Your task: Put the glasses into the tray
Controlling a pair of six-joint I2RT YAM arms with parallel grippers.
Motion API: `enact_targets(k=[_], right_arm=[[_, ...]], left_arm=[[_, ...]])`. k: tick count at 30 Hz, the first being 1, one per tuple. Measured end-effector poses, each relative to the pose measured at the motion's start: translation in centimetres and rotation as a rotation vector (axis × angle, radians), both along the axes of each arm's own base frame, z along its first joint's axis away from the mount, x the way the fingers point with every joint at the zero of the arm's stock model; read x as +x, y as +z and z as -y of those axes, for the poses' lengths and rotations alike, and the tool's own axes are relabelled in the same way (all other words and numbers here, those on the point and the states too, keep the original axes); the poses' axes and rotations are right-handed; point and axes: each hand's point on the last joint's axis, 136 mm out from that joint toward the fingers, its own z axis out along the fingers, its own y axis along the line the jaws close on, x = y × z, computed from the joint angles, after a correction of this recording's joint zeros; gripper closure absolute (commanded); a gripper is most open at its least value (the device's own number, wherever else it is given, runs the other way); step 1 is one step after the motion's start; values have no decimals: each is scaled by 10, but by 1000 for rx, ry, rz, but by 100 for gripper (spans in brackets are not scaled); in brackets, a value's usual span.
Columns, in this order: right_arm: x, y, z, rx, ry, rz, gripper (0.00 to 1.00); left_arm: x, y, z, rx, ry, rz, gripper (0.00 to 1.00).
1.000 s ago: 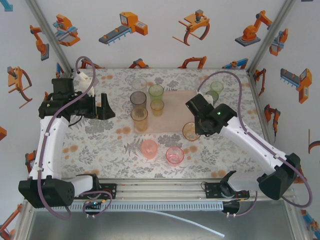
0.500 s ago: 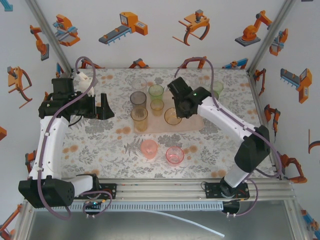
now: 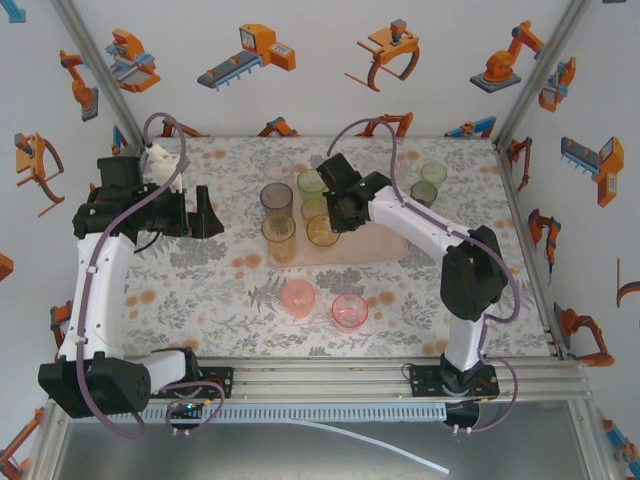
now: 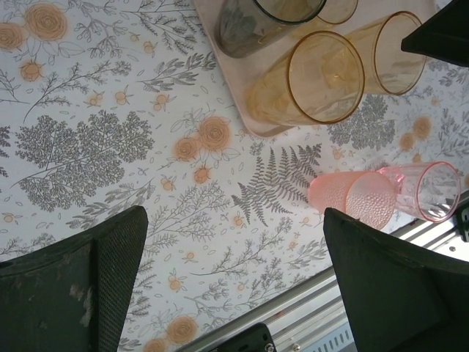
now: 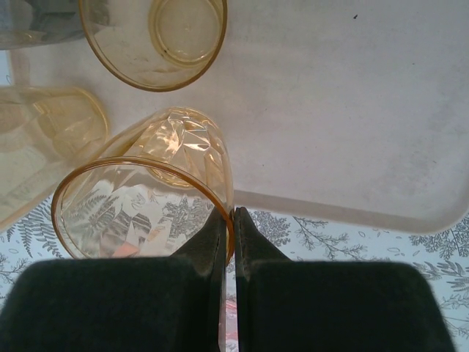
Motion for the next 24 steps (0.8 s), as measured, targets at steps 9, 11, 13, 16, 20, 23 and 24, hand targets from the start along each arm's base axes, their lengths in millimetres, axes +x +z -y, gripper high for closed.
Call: enact_targets(k=[9,11,13,16,20,23,24], right_arm=[[-1,-17,-6,1,13,-40,95],[-1,-17,-7,5,15,-41,94],[-1,-16,-8,10,17,-41,94],[0,-17,-10,18,20,-41,93],[-1,-19,-11,23,25,-50,93],[-1,-21,-11,20,26,-54,93],[-1,-22,-11,19,25,-57,93]], left_arm=[[-2,4,-2,1,6,14,3],[-2,4,-2,1,6,14,3],[-2,4,-2,1,6,14,3],[-2,4,-2,1,6,14,3],[-2,4,-2,1,6,14,3],[-2,4,-2,0,6,14,3],[-2,4,-2,0,6,14,3]])
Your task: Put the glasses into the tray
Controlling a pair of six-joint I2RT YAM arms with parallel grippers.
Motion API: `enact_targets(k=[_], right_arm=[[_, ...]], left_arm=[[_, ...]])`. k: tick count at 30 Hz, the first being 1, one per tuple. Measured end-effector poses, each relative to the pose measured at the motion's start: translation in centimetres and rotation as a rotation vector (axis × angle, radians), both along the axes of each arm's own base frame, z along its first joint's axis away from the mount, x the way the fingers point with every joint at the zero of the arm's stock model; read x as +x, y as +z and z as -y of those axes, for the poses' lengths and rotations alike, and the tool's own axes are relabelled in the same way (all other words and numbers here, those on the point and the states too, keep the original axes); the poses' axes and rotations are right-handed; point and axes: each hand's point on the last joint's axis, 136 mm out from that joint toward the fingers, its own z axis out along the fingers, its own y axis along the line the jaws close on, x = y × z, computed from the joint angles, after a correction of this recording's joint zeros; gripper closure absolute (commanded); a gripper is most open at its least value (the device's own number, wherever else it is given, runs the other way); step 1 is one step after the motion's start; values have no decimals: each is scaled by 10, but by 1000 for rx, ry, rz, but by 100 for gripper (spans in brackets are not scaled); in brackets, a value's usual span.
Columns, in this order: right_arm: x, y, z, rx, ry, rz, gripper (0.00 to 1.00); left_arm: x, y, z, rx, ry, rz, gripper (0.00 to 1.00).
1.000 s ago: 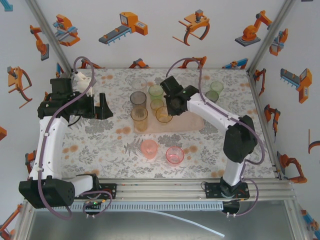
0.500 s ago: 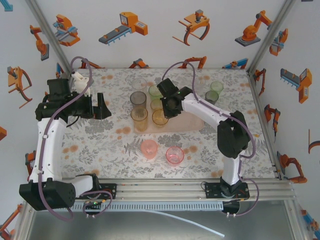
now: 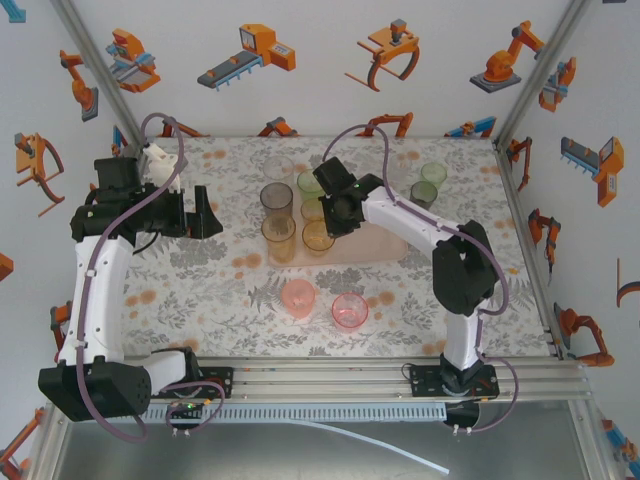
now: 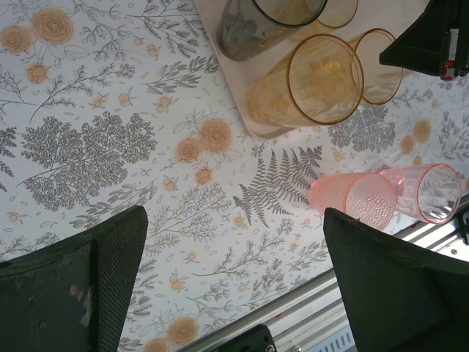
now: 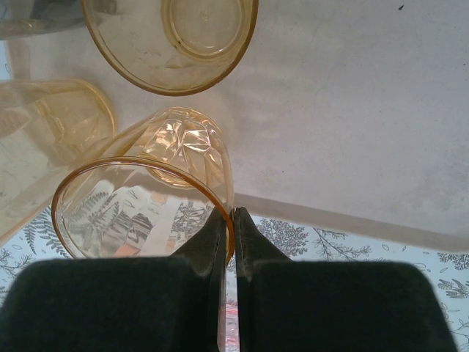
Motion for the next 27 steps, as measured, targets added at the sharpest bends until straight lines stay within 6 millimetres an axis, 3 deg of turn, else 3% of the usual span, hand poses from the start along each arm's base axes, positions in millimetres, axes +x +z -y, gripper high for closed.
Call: enact_targets(k=[27], right_arm=[[-3,-13,-4,2,13,-40,82]], left_arm=[[-2,3,0,-10,-3,14,3]])
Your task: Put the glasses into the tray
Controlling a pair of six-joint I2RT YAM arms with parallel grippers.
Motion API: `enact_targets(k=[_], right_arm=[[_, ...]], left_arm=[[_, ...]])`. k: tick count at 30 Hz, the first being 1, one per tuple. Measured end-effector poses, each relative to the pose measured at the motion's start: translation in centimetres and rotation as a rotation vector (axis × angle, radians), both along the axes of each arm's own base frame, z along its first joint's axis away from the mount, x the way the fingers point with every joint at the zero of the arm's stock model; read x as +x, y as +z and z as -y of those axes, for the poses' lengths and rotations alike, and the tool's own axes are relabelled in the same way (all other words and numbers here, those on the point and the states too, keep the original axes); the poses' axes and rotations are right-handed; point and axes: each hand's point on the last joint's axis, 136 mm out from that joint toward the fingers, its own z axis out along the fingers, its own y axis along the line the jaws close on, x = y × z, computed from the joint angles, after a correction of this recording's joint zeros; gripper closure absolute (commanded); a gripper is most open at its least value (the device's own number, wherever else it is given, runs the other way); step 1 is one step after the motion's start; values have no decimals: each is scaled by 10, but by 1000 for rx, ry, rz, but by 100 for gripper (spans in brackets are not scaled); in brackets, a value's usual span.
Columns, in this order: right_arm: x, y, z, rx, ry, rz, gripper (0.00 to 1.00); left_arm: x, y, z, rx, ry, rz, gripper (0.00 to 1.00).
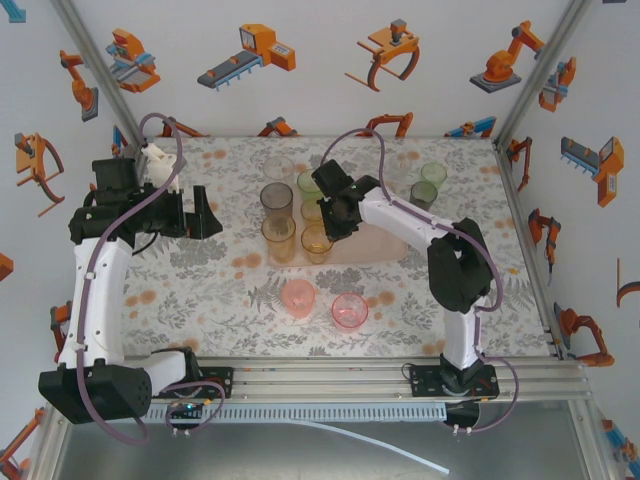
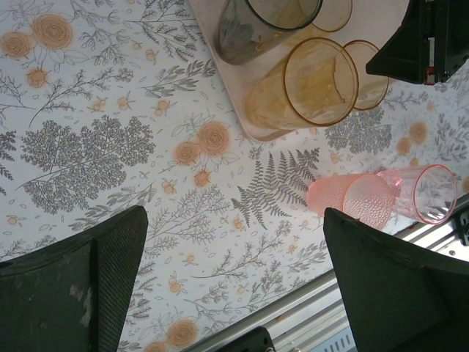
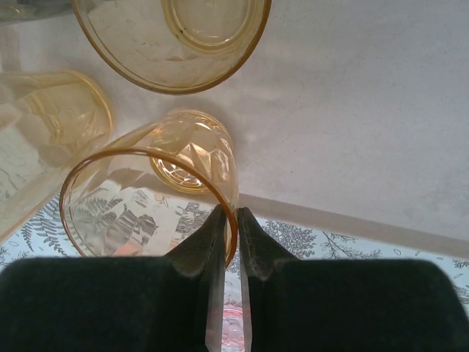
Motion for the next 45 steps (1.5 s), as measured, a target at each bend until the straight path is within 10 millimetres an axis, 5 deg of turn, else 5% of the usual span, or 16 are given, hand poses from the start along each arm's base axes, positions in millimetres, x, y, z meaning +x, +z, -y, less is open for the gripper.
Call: enact_targets(k=[13,28,38,45], right_arm=[[0,1,0,3,-2,-1,69],[-1,26,6,-10,1,33,61],[-16,95,33,20,-13,169,61],[-56,88,72,-25,-18,160,61]], left_arm=[[0,0,-1,-4,5,-2,3],[0,0,-1,-5,6,-3,3],[-1,0,-1,-8,2,-6,3],[0,-3,0,-11,1,-16,3]])
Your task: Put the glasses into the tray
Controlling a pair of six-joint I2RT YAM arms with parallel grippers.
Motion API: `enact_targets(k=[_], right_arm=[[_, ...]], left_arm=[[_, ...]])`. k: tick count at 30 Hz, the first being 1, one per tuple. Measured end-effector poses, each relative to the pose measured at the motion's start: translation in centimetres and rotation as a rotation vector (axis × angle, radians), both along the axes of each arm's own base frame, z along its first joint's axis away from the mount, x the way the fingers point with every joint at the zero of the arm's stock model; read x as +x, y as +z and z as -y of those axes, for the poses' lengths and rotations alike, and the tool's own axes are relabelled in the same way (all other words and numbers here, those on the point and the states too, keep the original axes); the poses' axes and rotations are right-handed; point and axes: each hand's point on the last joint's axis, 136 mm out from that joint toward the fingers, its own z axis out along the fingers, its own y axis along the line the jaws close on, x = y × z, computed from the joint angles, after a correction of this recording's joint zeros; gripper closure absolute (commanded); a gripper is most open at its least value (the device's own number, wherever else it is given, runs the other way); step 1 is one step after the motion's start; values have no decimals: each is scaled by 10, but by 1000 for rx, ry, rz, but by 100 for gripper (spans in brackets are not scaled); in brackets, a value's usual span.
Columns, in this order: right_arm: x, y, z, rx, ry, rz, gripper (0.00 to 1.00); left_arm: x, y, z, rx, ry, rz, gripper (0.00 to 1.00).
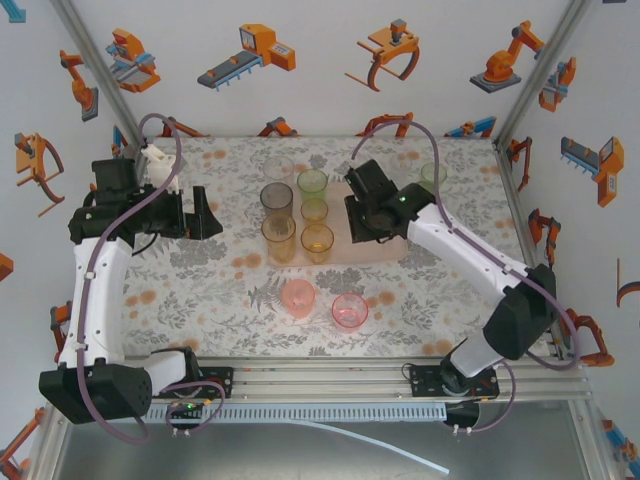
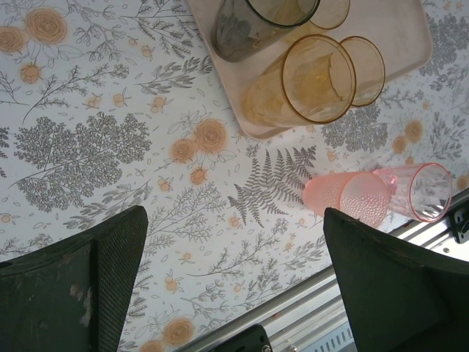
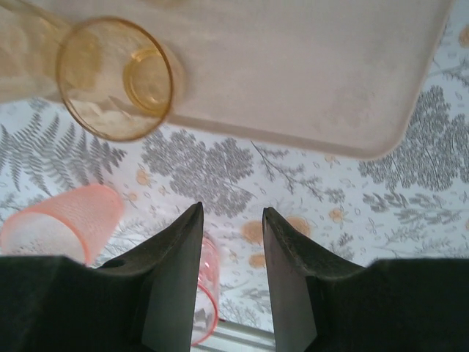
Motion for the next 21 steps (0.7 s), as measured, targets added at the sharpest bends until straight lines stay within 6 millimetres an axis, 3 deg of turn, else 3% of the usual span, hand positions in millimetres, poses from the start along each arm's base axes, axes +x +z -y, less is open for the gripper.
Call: enact_targets(k=[5,8,14,21], right_arm=[[-40,-27,25,-26,25,-74,61],[-60,-33,33,-8,43,-103,61],[-84,-29,31,55,94,-127,61],[-108,-45,22,55,162,-199,61]], left_arm=[[3,-5,0,-1,-1,-18,3],[3,-5,1,-6,-4,-19,3],[3,-5,1,-7,-5,-19,3],[3,-5,1,-7,-5,-19,3]])
